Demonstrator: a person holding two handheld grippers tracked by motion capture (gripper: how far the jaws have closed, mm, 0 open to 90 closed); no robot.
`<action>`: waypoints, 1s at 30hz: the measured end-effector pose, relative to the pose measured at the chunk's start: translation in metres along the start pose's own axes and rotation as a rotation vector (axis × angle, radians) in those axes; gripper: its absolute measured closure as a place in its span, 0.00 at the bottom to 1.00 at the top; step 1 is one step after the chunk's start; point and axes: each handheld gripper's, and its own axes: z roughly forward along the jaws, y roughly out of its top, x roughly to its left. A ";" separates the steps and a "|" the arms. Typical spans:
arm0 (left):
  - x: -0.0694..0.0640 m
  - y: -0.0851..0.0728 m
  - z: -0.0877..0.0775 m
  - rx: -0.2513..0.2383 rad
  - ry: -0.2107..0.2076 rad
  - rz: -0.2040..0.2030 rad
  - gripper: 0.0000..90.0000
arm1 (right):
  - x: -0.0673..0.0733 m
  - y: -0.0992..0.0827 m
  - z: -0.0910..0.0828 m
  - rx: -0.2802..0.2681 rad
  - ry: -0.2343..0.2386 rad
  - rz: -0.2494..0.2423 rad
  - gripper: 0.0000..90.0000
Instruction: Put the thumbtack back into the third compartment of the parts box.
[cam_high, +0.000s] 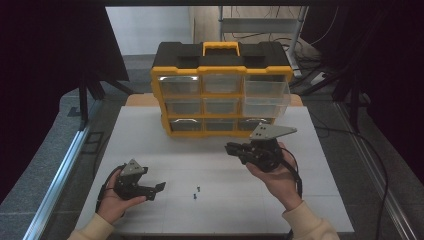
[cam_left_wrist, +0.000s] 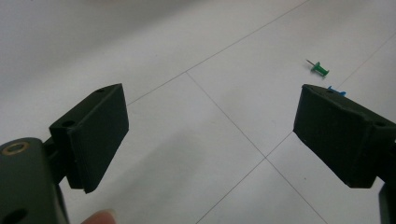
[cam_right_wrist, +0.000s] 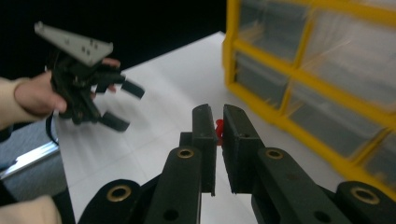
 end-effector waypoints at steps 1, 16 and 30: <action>0.000 0.000 0.000 -0.001 0.002 0.001 0.12 | -0.001 0.002 -0.003 -0.009 -0.005 -0.001 0.93; 0.000 0.000 -0.002 -0.008 -0.004 -0.002 0.12 | -0.022 0.077 -0.052 -0.176 -0.084 -0.015 0.93; 0.001 0.000 -0.005 -0.020 0.002 0.000 0.12 | -0.088 0.104 -0.051 -0.116 -0.311 0.048 0.93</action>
